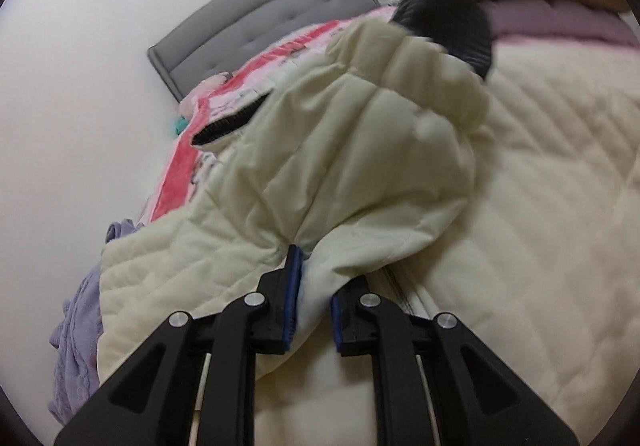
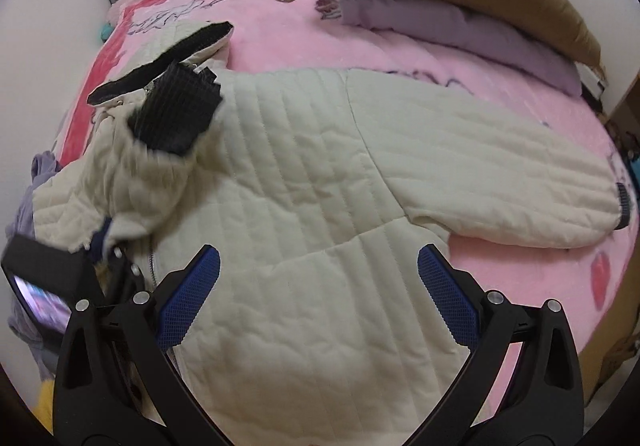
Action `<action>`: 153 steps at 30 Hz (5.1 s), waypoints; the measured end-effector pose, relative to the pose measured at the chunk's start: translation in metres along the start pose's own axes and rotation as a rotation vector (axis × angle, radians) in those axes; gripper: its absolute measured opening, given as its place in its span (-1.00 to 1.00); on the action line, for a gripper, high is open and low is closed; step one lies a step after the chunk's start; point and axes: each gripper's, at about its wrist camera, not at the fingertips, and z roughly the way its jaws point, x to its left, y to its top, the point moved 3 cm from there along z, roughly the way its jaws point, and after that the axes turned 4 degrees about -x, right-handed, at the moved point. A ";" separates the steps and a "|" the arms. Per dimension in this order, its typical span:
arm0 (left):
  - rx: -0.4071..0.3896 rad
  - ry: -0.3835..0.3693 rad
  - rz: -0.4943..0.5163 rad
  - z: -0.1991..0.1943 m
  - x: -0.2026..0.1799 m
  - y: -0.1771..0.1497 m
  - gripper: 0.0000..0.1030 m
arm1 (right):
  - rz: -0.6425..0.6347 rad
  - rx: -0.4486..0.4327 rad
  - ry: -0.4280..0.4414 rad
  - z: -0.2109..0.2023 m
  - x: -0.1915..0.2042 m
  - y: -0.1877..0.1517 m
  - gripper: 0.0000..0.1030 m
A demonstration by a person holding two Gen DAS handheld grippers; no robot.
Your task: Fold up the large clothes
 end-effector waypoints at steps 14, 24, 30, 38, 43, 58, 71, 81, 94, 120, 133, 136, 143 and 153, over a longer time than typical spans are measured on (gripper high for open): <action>-0.066 -0.155 0.184 -0.098 0.079 -0.052 0.34 | -0.171 0.160 0.395 0.041 0.095 0.070 0.84; 0.061 -0.302 0.330 -0.048 0.145 -0.095 0.34 | -0.212 0.309 0.479 0.062 0.102 0.082 0.84; 0.061 -0.288 0.408 -0.053 0.129 -0.123 -0.45 | -0.169 0.428 0.518 0.097 0.115 0.051 -0.27; 0.026 -0.091 0.320 -0.068 0.144 -0.118 -0.70 | -0.494 0.109 0.598 0.026 0.194 0.093 -0.42; 0.113 -0.165 0.267 -0.051 0.134 -0.117 -0.68 | -0.463 0.251 0.462 0.070 0.168 0.073 -0.42; 0.157 -0.246 0.153 -0.055 0.152 -0.104 -0.21 | -0.348 0.254 0.373 0.075 0.120 0.034 0.20; 0.046 -0.279 0.032 -0.069 0.146 -0.048 0.37 | -0.590 -0.056 0.386 0.027 0.143 0.010 0.15; 0.289 -0.356 -0.092 0.011 0.129 -0.066 0.42 | -0.663 0.046 0.279 0.084 0.141 -0.023 0.14; 0.146 -0.427 -0.200 -0.017 0.172 0.016 0.46 | -0.408 -0.114 0.573 0.035 0.136 0.096 0.57; 0.618 -0.624 -1.082 0.356 0.230 0.087 -0.35 | -0.117 0.302 0.513 0.288 0.165 0.302 -0.42; 0.345 -0.650 -0.904 0.250 0.261 0.136 -0.73 | -0.223 0.026 0.718 0.155 0.148 0.289 -0.87; 0.272 -0.677 -0.878 0.194 0.262 0.129 -0.73 | -0.186 -0.011 0.777 0.114 0.126 0.263 -0.87; 0.249 -0.686 -0.936 0.086 0.243 0.067 -0.73 | -0.213 -0.013 0.774 0.041 0.085 0.169 -0.87; 0.223 -0.593 -0.821 0.017 0.175 -0.015 -0.73 | -0.271 -0.056 0.635 0.032 0.045 0.056 -0.87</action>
